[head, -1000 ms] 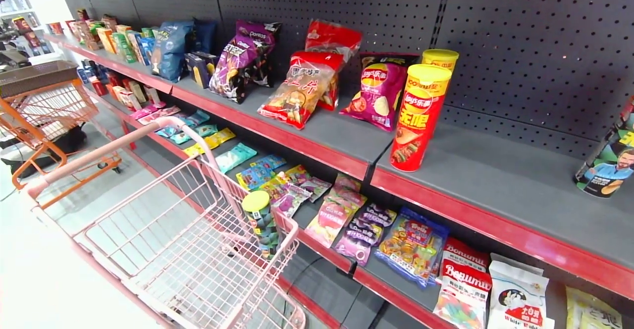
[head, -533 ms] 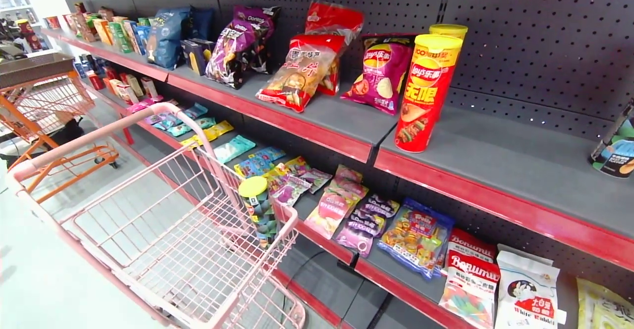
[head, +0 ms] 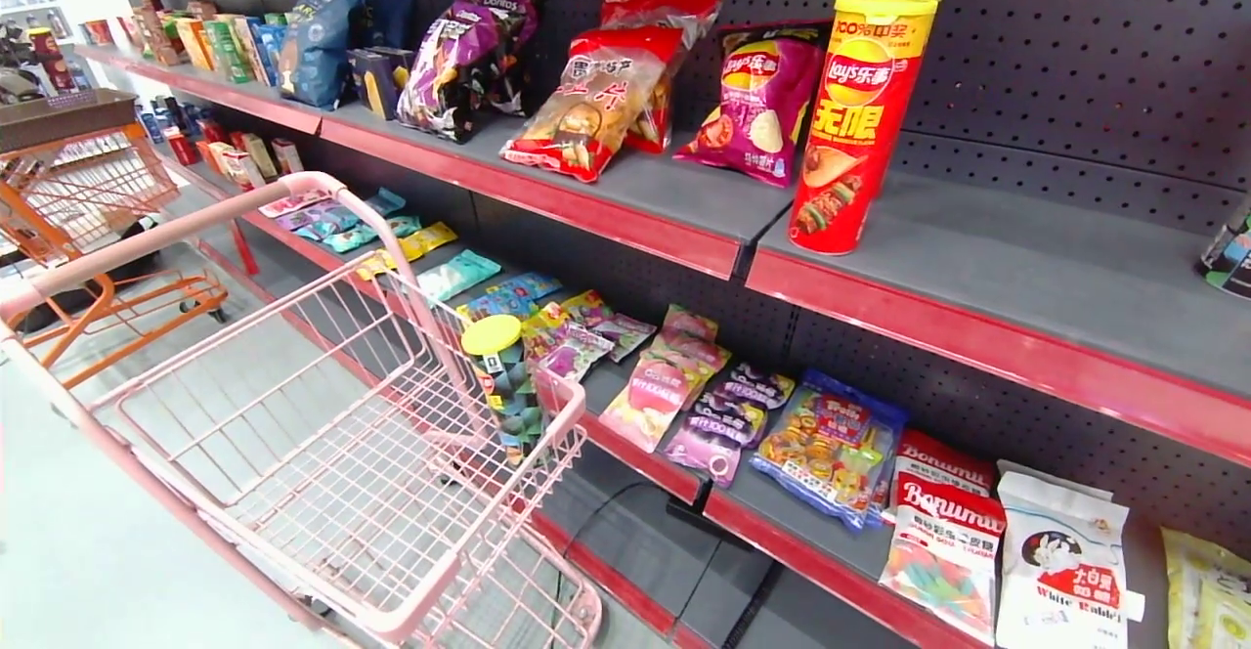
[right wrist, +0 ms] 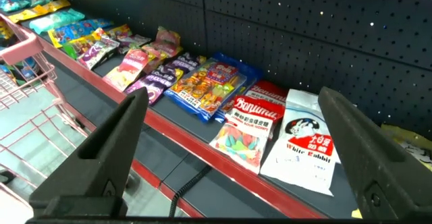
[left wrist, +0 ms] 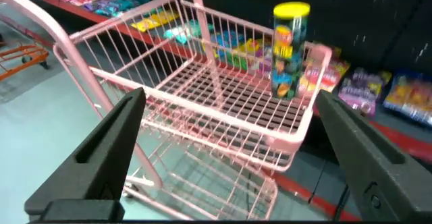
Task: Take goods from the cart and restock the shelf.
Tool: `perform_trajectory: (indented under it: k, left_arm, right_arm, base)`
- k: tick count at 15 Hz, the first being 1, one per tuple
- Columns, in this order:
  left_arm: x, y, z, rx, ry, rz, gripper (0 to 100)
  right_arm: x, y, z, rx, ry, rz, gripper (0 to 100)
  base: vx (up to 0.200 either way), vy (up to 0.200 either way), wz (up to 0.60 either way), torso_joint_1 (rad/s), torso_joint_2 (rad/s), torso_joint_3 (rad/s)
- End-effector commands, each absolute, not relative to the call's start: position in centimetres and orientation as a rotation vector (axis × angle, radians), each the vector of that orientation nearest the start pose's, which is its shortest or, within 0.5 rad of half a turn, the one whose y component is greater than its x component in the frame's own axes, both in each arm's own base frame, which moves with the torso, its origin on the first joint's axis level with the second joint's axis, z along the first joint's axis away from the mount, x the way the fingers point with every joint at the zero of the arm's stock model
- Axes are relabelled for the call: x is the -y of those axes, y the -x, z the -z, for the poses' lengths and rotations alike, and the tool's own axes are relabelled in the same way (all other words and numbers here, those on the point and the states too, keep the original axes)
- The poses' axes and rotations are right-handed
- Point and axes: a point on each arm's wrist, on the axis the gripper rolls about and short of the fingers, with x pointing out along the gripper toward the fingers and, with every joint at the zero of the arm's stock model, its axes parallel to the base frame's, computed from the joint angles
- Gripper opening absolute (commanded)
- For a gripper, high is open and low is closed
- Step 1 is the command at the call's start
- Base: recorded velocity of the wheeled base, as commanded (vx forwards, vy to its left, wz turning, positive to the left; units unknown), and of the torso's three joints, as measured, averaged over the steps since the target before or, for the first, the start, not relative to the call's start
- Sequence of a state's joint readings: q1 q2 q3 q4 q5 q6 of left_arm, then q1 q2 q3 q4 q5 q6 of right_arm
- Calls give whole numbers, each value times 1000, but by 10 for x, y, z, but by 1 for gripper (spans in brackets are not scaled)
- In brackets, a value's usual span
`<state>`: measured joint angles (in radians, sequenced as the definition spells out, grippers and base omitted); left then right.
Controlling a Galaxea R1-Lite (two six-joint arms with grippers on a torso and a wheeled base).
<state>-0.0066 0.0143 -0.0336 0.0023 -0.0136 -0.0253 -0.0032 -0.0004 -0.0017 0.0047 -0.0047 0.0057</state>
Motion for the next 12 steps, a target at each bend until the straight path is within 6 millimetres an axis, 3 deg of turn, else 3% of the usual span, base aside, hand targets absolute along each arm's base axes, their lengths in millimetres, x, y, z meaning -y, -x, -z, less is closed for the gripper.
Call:
perform_trajectory:
  k: [1, 2, 3, 5, 6, 8, 10, 12]
  left_arm:
    - [-1, 4, -208, 71, 211, 34, 100]
    - [0, -10, -232, 57, 214, 26, 100]
    - [1, -40, -243, -19, 180, 21, 100]
    - [0, -124, -239, -124, 172, -25, 100]
    - [-5, -161, -228, -139, 168, -49, 100]
    - [-4, -213, -197, -161, 140, 62, 100]
    - [-3, -240, -167, -257, 94, 155, 100]
    - [-1, -255, -145, -342, 96, 177, 100]
  right_arm:
    - [0, 23, -75, -3, -6, 8, 100]
    - [0, 23, -75, -3, -6, 8, 100]
    - [0, 23, -75, -3, -5, 8, 100]
    - [0, 23, -75, -3, -6, 8, 100]
    - [0, 23, -75, -3, -6, 8, 100]
    - [0, 23, -75, -3, -6, 8, 100]
    - [0, 23, -75, -3, -6, 8, 100]
    - [0, 23, -75, -3, -5, 8, 100]
  base:
    - [0, 0, 0, -17, 51, 36]
    - [0, 0, 0, 0, 0, 0]
    - [0, 0, 0, 0, 0, 0]
    - [0, 0, 0, 0, 0, 0]
    - [0, 0, 0, 0, 0, 0]
    - [0, 0, 0, 0, 0, 0]
    - [0, 0, 0, 0, 0, 0]
    - [0, 0, 0, 0, 0, 0]
